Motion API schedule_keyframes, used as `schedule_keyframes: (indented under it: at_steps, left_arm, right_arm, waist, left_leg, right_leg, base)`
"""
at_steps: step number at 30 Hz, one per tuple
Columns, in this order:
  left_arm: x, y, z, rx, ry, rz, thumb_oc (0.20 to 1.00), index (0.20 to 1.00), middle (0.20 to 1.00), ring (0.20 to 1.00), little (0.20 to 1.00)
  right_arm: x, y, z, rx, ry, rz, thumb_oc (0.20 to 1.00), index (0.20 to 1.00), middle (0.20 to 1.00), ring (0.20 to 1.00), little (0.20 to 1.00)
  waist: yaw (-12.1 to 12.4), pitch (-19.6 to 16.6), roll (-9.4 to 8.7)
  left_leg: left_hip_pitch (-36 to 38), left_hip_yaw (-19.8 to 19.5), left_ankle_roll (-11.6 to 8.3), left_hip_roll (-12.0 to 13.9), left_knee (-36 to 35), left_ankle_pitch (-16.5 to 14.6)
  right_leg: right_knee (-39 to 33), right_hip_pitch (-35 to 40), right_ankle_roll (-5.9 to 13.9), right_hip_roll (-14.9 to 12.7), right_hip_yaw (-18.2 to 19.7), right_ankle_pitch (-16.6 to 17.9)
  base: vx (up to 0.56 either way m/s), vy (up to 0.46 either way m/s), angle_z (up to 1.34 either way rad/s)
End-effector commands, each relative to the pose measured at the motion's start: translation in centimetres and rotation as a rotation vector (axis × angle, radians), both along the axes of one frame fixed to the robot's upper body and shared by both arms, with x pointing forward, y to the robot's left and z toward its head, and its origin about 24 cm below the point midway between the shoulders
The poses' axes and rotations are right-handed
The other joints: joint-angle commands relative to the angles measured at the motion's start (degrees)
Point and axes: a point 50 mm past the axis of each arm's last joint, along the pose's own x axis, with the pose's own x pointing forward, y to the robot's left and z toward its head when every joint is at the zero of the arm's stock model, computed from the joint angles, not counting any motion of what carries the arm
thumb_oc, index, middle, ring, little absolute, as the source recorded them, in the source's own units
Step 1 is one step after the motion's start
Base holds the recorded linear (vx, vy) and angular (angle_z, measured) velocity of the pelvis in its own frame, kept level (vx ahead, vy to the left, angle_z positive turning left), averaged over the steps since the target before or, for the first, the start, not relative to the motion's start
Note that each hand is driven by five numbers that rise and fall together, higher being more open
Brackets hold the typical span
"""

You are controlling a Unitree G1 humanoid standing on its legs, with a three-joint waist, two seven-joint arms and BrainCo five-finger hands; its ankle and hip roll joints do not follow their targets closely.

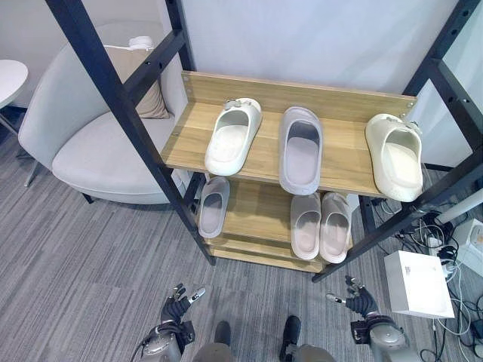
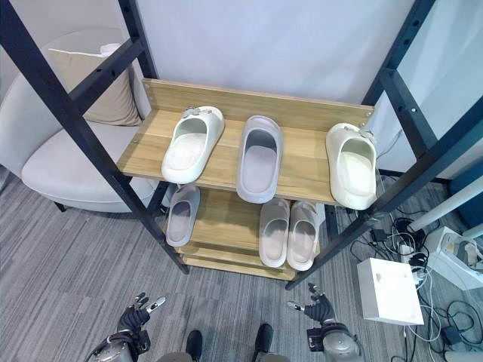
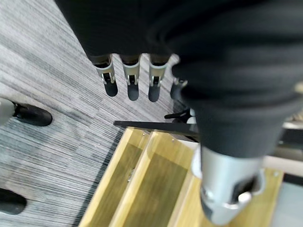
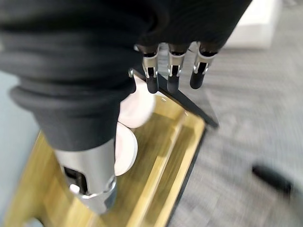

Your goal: Arrange the slippers neatly on the shoe rack.

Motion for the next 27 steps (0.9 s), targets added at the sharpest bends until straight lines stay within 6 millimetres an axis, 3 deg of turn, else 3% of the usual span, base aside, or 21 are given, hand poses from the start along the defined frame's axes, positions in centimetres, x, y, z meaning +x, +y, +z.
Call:
schedule_keyframes:
  at_steps: [1, 4, 8, 10, 13, 17, 18, 19, 20, 22, 23, 24, 25, 27]
  left_arm:
    - [1.5, 1.7, 1.8, 0.094, -0.087, -0.064, 1.0, 1.0, 1.0, 1.0, 1.0]
    - [0.5, 2.3, 1.3, 0.101, -0.055, -0.054, 1.0, 1.0, 1.0, 1.0, 1.0]
    - [0.4, 2.2, 1.1, 0.1, -0.05, -0.068, 1.0, 1.0, 1.0, 1.0, 1.0]
    - [0.7, 2.0, 1.2, 0.096, -0.058, -0.077, 1.0, 1.0, 1.0, 1.0, 1.0]
    - [1.4, 1.8, 1.6, 0.084, -0.083, -0.079, 1.0, 1.0, 1.0, 1.0, 1.0]
    - [1.6, 1.5, 1.6, 0.073, -0.085, -0.081, 1.0, 1.0, 1.0, 1.0, 1.0]
    - [1.6, 1.4, 1.5, 0.069, -0.079, -0.083, 1.0, 1.0, 1.0, 1.0, 1.0]
    - [1.6, 1.3, 1.5, 0.068, -0.079, -0.083, 1.0, 1.0, 1.0, 1.0, 1.0]
    - [1.6, 1.3, 1.5, 0.07, -0.084, -0.083, 1.0, 1.0, 1.0, 1.0, 1.0]
    - [1.5, 1.1, 1.3, 0.062, -0.079, -0.082, 1.0, 1.0, 1.0, 1.0, 1.0]
    - [1.5, 1.1, 1.3, 0.062, -0.08, -0.082, 1.0, 1.0, 1.0, 1.0, 1.0]
    - [1.5, 0.9, 1.2, 0.059, -0.076, -0.081, 1.0, 1.0, 1.0, 1.0, 1.0]
    - [1.4, 0.6, 0.8, 0.045, -0.062, -0.072, 1.0, 1.0, 1.0, 1.0, 1.0]
    - [1.4, 0.4, 0.8, 0.039, -0.062, -0.069, 1.0, 1.0, 1.0, 1.0, 1.0]
  right_arm:
    - [3.3, -0.1, 6.0, -0.193, -0.245, 0.253, 1.0, 1.0, 1.0, 1.0, 1.0]
    - [3.1, -0.1, 10.0, -0.244, -0.349, 0.406, 1.0, 1.0, 1.0, 1.0, 1.0]
    - [2.0, 0.5, 12.1, -0.183, -0.39, 0.501, 1.0, 1.0, 1.0, 1.0, 1.0]
    - [1.7, 1.2, 13.0, -0.102, -0.409, 0.54, 1.0, 1.0, 1.0, 1.0, 1.0]
    - [0.7, 2.9, 14.4, 0.174, -0.429, 0.603, 1.0, 1.0, 1.0, 1.0, 1.0]
    - [0.3, 3.6, 16.0, 0.315, -0.464, 0.638, 1.0, 1.0, 1.0, 1.0, 1.0]
    - [0.2, 4.4, 18.8, 0.362, -0.544, 0.721, 1.0, 1.0, 1.0, 1.0, 1.0]
    - [0.2, 4.4, 18.8, 0.362, -0.544, 0.721, 1.0, 1.0, 1.0, 1.0, 1.0]
    - [0.3, 4.7, 21.7, 0.361, -0.651, 0.785, 1.0, 1.0, 1.0, 1.0, 1.0]
    - [0.5, 5.0, 24.5, 0.361, -0.781, 0.823, 1.0, 1.0, 1.0, 1.0, 1.0]
    - [0.4, 5.0, 24.5, 0.361, -0.781, 0.822, 1.0, 1.0, 1.0, 1.0, 1.0]
    - [0.5, 5.0, 26.0, 0.348, -0.86, 0.83, 1.0, 1.0, 1.0, 1.0, 1.0]
    - [0.8, 5.0, 28.7, 0.372, -1.037, 0.811, 1.0, 1.0, 1.0, 1.0, 1.0]
    - [0.9, 5.1, 29.2, 0.414, -1.082, 0.801, 1.0, 1.0, 1.0, 1.0, 1.0]
  waist:
    - [1.7, -0.65, -2.08]
    - [1.37, -0.86, -2.68]
    - [0.73, -1.31, -3.16]
    - [0.32, -1.55, -3.43]
    - [-0.43, -2.28, -3.98]
    - [-0.99, -2.83, -4.07]
    - [-1.46, -3.21, -4.12]
    - [-1.44, -3.21, -4.07]
    - [-1.75, -3.64, -4.07]
    - [-2.06, -4.05, -3.95]
    - [-2.04, -4.03, -3.91]
    - [-2.23, -4.32, -3.88]
    - [-2.5, -4.79, -3.71]
    - [-2.53, -4.94, -3.66]
  left_leg:
    - [-1.12, -3.49, 0.43, -2.0, 0.5, -2.12]
    - [-0.22, -2.87, 0.51, -1.96, 0.16, -2.69]
    - [0.62, -2.04, 0.61, -1.86, -0.03, -3.26]
    - [0.89, -1.66, 0.6, -1.88, -0.22, -3.45]
    - [1.51, -0.87, 0.44, -1.62, -0.49, -3.79]
    - [1.62, -0.37, 0.25, -1.44, -0.49, -3.9]
    - [1.64, 0.06, 0.14, -1.26, -0.49, -3.95]
    - [1.64, 0.07, 0.13, -1.25, -0.49, -3.96]
    - [1.63, 0.38, 0.13, -1.21, -0.49, -3.97]
    - [1.63, 0.69, 0.12, -1.25, -0.49, -4.07]
    - [1.64, 0.69, 0.12, -1.24, -0.49, -4.08]
    - [1.62, 0.78, 0.16, -1.24, -0.49, -4.13]
    - [1.64, 0.94, 0.24, -1.28, -0.49, -4.18]
    - [1.63, 0.98, 0.28, -1.28, -0.49, -4.21]
  right_leg:
    - [0.13, 2.98, 2.57, -1.73, -0.81, -4.76]
    - [0.13, 3.27, 2.87, -1.52, -0.12, -4.86]
    - [0.23, 3.43, 3.06, -1.38, 0.63, -4.84]
    - [0.24, 3.49, 3.15, -1.34, 0.81, -4.86]
    - [0.13, 3.53, 3.31, -1.3, 1.27, -4.74]
    - [0.13, 3.37, 3.34, -1.26, 1.63, -4.54]
    - [0.13, 3.19, 3.42, -1.27, 1.99, -4.37]
    - [0.13, 3.19, 3.42, -1.26, 1.99, -4.37]
    - [0.13, 3.03, 3.48, -1.32, 2.31, -4.21]
    - [0.13, 2.81, 3.57, -1.38, 2.52, -4.06]
    - [0.13, 2.82, 3.57, -1.37, 2.52, -4.06]
    - [0.13, 2.76, 3.61, -1.37, 2.64, -4.03]
    - [0.13, 2.7, 3.7, -1.47, 2.92, -3.92]
    - [0.13, 2.66, 3.71, -1.52, 2.96, -3.87]
  base:
    - [0.03, 0.018, 0.11]
    - [0.03, 0.027, 0.0]
    - [0.01, 0.038, -0.08]
    - [0.0, 0.033, -0.15]
    - [-0.01, 0.026, -0.1]
    - [-0.02, 0.024, -0.13]
    - [-0.02, 0.019, -0.18]
    - [-0.04, 0.036, -0.18]
    - [-0.03, 0.026, -0.09]
    - [-0.02, 0.029, -0.09]
    - [-0.01, 0.018, -0.09]
    - [-0.01, 0.032, -0.08]
    - [-0.01, 0.041, -0.05]
    - [-0.01, 0.028, -0.04]
